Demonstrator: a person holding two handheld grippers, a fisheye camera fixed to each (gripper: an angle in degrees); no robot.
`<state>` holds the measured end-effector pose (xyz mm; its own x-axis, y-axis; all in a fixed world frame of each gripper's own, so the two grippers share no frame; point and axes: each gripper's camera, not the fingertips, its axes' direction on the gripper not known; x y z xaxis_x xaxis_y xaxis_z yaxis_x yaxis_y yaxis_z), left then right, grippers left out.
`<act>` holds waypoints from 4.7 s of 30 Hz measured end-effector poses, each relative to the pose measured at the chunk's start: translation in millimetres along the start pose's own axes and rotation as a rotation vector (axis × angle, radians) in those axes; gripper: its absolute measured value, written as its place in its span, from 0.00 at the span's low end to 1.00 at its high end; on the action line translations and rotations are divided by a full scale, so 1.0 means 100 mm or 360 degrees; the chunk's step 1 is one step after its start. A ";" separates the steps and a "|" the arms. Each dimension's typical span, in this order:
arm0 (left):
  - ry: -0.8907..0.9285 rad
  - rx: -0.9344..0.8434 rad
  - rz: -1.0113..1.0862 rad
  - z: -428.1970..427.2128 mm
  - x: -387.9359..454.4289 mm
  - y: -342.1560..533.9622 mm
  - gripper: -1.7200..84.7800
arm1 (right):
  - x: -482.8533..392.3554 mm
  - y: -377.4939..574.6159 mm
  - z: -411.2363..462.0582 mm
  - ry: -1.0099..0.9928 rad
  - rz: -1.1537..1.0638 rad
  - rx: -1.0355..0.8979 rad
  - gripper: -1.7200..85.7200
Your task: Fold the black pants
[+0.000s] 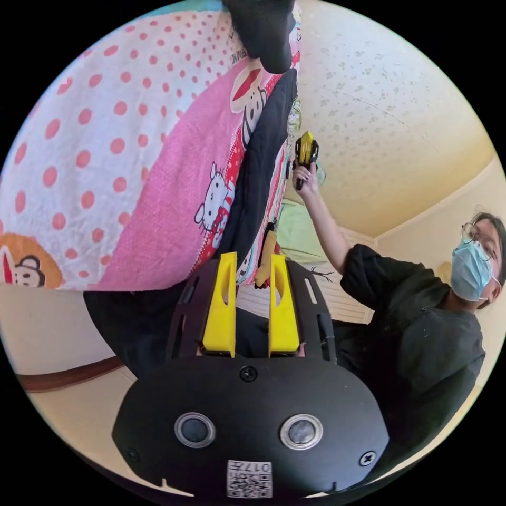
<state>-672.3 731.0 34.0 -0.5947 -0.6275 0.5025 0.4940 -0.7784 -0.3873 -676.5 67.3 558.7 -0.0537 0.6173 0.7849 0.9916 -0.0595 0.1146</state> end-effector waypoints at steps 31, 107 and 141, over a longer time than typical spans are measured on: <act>-0.0372 -0.0525 0.0073 1.52 1.10 -0.15 0.11 | 1.19 1.29 0.74 0.0542 0.0214 0.0177 0.13; 0.0967 -0.0047 -0.0416 1.22 1.47 -1.18 0.17 | 1.98 0.88 -0.25 -0.0046 0.0310 0.0264 0.15; -0.0714 -0.0706 -0.0020 2.89 0.03 0.07 0.02 | 2.13 1.25 0.37 -0.0196 0.0738 0.0094 0.06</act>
<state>-487.8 728.8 256.4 -0.2271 -0.6248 0.7470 0.1214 -0.7792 -0.6149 -559.6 220.4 717.6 0.4063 0.6249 0.6666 0.9129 -0.3080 -0.2678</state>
